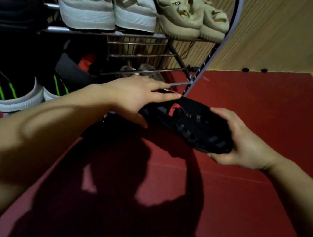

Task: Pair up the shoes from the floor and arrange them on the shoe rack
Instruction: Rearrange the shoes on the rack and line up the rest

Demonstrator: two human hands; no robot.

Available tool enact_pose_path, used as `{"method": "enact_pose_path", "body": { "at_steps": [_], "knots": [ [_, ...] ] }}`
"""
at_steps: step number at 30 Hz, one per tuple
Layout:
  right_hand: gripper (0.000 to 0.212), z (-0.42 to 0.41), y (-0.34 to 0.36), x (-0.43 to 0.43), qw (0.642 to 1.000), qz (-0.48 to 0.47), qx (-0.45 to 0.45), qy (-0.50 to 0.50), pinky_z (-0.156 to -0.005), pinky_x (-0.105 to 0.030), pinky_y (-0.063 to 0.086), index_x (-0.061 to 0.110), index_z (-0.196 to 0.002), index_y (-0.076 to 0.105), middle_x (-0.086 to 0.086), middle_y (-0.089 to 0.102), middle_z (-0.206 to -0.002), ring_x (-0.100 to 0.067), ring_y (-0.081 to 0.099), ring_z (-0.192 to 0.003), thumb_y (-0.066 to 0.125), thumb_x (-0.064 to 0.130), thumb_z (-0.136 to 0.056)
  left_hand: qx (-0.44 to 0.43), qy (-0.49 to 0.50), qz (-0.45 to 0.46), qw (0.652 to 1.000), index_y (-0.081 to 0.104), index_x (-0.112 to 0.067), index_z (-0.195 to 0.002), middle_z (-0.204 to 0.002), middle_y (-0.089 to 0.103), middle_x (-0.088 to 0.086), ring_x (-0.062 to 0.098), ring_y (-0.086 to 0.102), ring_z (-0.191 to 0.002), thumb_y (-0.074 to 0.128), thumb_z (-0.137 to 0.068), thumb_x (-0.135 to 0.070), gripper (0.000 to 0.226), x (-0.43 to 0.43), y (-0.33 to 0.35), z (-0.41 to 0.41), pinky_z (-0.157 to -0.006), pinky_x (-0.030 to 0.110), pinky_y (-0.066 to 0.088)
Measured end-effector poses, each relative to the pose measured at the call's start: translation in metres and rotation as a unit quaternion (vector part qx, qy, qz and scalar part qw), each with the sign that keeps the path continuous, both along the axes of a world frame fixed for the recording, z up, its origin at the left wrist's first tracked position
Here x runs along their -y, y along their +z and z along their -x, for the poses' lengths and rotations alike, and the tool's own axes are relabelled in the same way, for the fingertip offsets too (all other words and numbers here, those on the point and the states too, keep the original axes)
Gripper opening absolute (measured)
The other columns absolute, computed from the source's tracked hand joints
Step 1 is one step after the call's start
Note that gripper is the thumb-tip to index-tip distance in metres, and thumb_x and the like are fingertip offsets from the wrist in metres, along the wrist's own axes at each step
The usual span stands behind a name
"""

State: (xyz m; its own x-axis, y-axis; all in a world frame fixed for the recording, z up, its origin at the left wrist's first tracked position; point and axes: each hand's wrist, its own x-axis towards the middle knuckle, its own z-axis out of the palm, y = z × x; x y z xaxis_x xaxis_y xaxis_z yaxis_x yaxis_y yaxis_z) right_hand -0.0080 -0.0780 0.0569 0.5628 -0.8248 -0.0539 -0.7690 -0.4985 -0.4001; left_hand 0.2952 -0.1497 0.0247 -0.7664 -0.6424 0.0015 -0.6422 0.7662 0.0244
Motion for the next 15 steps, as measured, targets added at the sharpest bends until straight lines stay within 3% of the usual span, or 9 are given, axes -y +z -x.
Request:
{"method": "enact_pose_path", "body": {
  "at_steps": [3, 7, 11, 15],
  "knots": [
    [0.098, -0.004, 0.006, 0.008, 0.997, 0.033, -0.065, 0.028, -0.106, -0.042, 0.031, 0.037, -0.141, 0.014, 0.005, 0.029, -0.141, -0.019, 0.033, -0.132, 0.065, 0.056, -0.059, -0.015, 0.026, -0.018, 0.999, 0.0, -0.043, -0.147, -0.144, 0.03, 0.01, 0.031, 0.039, -0.125, 0.067, -0.067, -0.064, 0.107, -0.011, 0.001, -0.007, -0.101, 0.04, 0.04],
    [0.105, -0.016, -0.002, 0.031, 0.975, 0.083, -0.201, 0.034, -0.107, -0.047, 0.018, 0.036, -0.147, 0.007, -0.005, 0.02, -0.152, -0.028, 0.022, -0.138, 0.068, 0.051, -0.063, -0.079, 0.109, -0.008, 0.991, 0.017, -0.037, -0.149, -0.129, 0.041, 0.01, 0.031, 0.046, -0.116, 0.042, -0.06, -0.073, 0.099, -0.038, -0.004, -0.012, -0.093, 0.04, 0.046],
    [0.107, -0.036, -0.004, 0.052, 0.977, 0.037, -0.178, -0.109, -0.112, -0.049, 0.01, 0.037, -0.148, -0.005, -0.003, 0.005, -0.157, -0.023, 0.004, -0.144, 0.073, 0.036, -0.075, -0.142, 0.216, -0.017, 0.966, 0.012, -0.04, -0.149, -0.119, 0.044, 0.004, 0.026, 0.05, -0.11, 0.057, -0.066, -0.067, 0.098, -0.062, -0.005, -0.015, -0.084, 0.03, 0.041],
    [0.104, -0.053, -0.003, 0.067, 0.974, -0.027, -0.065, -0.215, -0.115, -0.048, 0.015, 0.038, -0.148, 0.0, -0.005, 0.006, -0.157, -0.028, 0.006, -0.144, 0.075, 0.038, -0.075, -0.17, 0.27, 0.003, 0.948, 0.02, -0.04, -0.147, -0.119, 0.046, 0.002, 0.024, 0.053, -0.108, 0.056, -0.061, -0.068, 0.098, -0.076, 0.003, -0.031, -0.085, 0.032, 0.045]
  ]
}}
